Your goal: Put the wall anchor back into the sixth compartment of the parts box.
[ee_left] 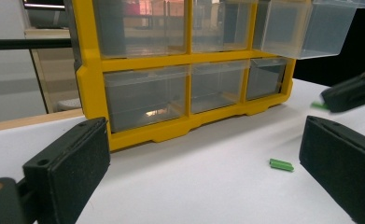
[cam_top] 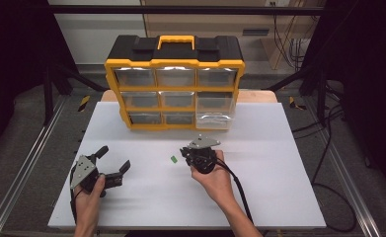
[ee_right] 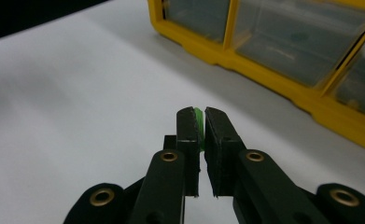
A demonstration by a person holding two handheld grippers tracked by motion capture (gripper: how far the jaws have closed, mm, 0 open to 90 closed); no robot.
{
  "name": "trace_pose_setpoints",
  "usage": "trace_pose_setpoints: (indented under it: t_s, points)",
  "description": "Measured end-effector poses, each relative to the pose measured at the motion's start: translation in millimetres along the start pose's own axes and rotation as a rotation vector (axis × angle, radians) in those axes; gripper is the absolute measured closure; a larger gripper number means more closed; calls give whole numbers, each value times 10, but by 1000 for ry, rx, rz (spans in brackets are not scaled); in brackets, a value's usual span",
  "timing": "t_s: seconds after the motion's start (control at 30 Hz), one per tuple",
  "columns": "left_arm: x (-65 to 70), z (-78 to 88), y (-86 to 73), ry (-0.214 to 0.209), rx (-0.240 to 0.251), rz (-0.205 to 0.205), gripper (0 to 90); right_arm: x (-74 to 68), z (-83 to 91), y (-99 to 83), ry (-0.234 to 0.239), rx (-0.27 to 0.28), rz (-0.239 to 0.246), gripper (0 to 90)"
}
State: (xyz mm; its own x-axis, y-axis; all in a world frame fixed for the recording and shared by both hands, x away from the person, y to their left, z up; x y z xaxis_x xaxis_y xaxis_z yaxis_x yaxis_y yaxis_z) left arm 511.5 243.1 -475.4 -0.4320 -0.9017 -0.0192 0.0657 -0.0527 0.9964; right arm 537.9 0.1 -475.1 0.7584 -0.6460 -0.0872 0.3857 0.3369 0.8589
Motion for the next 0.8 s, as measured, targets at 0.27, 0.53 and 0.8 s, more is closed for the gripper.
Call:
trace_pose_setpoints:
  t_s: [0.27,0.53,0.8]
  points:
    - [-40,4,-9,14,0,11,16,-20,448,384,-7,79,21,845]
    - [-70,15,-21,29,-7,11,16,64,826,799,-36,131,52,844]
    - [-148,57,-30,53,-5,25,16,334,1100,1178,-85,154,53,844]
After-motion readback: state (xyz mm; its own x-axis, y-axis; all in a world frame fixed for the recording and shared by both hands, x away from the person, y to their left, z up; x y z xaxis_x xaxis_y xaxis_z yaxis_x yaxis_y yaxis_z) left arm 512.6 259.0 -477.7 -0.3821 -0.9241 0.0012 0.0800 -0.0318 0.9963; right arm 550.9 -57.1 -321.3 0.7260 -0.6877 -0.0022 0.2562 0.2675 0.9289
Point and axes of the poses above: each handheld gripper's, and its own axes: z roughly backward along the jaws, y roughly out of its top, x roughly to its right, the point moved 9 cm from there along -z, roughly forward along the jaws, and after that the axes turned 8 degrees about y, right-handed, at the moved point
